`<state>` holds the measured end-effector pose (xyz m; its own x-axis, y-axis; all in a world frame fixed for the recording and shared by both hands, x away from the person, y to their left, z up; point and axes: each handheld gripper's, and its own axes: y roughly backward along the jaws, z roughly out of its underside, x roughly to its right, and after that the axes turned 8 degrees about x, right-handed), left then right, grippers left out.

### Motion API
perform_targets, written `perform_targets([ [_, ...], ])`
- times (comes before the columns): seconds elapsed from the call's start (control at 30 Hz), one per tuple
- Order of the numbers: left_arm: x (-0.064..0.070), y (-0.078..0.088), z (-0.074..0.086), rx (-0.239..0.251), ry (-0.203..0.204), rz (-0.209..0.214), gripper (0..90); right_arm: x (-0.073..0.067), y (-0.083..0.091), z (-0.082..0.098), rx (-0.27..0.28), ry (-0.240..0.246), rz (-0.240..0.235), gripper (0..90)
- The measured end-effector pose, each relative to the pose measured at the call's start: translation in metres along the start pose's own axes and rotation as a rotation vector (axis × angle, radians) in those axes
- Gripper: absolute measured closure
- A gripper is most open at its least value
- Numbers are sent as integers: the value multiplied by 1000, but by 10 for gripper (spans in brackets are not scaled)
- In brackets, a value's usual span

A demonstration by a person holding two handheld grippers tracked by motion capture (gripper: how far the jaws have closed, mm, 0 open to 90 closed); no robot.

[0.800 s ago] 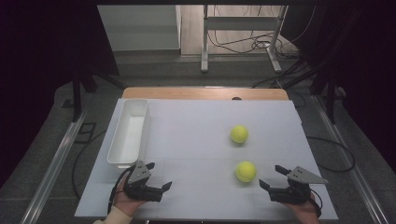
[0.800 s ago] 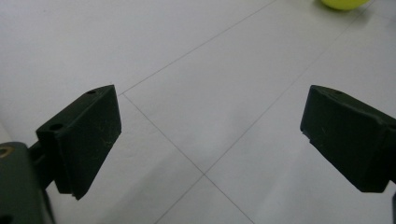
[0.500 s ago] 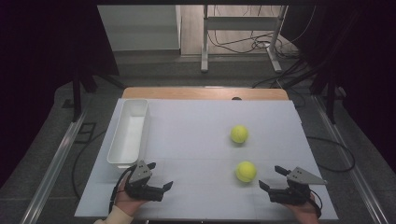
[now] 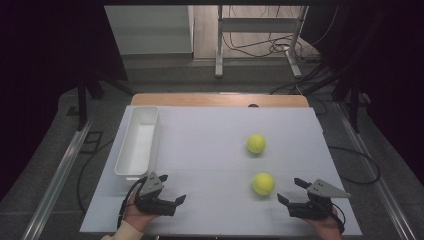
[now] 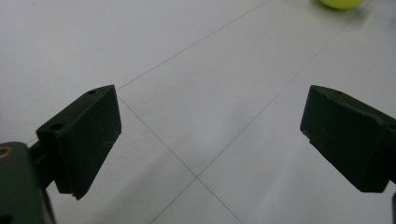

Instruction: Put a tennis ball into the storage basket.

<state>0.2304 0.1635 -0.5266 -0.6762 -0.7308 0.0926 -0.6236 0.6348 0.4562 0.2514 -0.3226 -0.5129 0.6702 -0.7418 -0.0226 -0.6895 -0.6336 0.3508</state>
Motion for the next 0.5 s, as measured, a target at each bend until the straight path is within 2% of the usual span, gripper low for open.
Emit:
perform_targets([
  [0.13,1,0,-3,22,4,-4,68,0,0,0,1,-3,1,133],
  [0.37,7,-3,-9,18,-10,14,67,0,1,0,-1,-4,7,133],
  [0.5,7,-4,-12,17,-2,21,67,1,1,0,1,-7,9,133],
])
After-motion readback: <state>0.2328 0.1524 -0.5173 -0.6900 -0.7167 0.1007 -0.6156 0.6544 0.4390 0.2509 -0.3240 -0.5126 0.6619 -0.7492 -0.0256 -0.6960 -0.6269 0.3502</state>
